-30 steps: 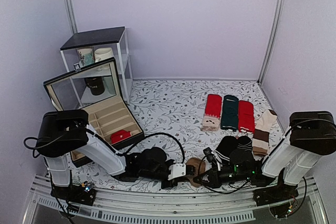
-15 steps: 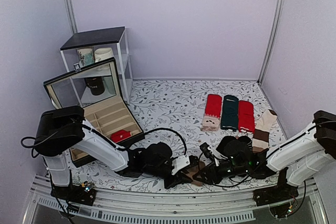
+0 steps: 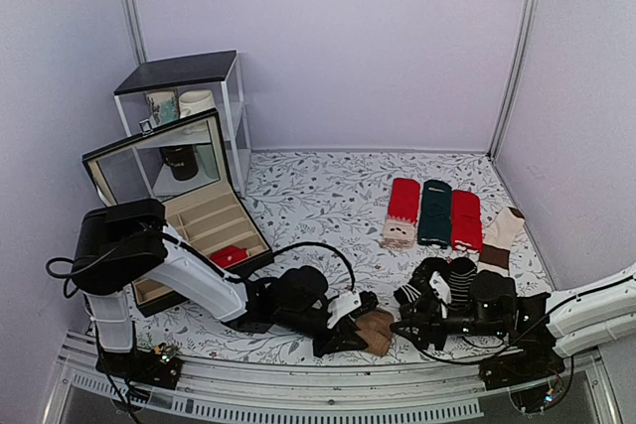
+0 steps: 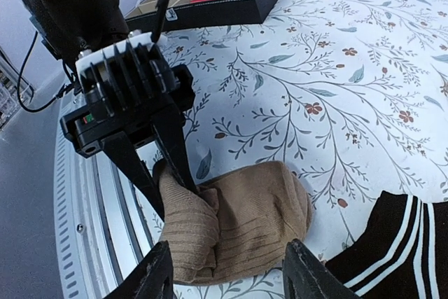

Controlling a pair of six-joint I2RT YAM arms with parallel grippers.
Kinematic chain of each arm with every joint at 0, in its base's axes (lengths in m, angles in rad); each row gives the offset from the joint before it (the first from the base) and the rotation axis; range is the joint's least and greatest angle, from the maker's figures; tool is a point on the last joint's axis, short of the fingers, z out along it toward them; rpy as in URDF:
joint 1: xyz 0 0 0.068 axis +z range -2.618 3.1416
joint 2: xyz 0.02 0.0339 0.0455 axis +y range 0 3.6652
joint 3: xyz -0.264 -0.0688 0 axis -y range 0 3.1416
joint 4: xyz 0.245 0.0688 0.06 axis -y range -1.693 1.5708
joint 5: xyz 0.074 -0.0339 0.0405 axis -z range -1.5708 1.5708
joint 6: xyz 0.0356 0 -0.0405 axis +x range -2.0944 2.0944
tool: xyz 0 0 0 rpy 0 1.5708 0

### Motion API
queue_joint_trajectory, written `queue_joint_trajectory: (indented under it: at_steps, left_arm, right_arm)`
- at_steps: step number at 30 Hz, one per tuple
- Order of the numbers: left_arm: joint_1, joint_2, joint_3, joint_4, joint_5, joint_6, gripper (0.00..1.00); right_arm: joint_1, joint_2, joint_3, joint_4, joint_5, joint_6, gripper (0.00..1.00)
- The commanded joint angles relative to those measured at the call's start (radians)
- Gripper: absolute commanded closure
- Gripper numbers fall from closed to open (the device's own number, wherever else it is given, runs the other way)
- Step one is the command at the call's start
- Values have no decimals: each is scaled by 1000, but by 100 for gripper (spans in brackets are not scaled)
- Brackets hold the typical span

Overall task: Roll the socks
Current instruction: Roll a pair of socks at the corner of the board.

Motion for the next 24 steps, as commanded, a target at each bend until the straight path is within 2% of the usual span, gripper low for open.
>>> queue_joint_trajectory:
  at_steps: [1,9,17,20,23,24]
  left_arm:
    - [-10,126,-80,-399,42,-37,100]
    - [-9,133,-71,-409,45,-32,100]
    - [-9,147,-60,-418,47,-29,100]
    - [-8,149,-59,-418,47,-28,100]
    - [-8,145,-58,-418,43,-18,100]
    - [-10,140,-58,-417,29,-12,100]
  right_arm:
    - [71,93,-7,93,70,21,45]
    - [238,280,91,82,215,86,43]
    - [253,398,149,50,206,115,45]
    - [252,416,139,48,198,146,60]
    - [252,416,118,43,199,188,87]
    - [253,414,107,39,208,201,94]
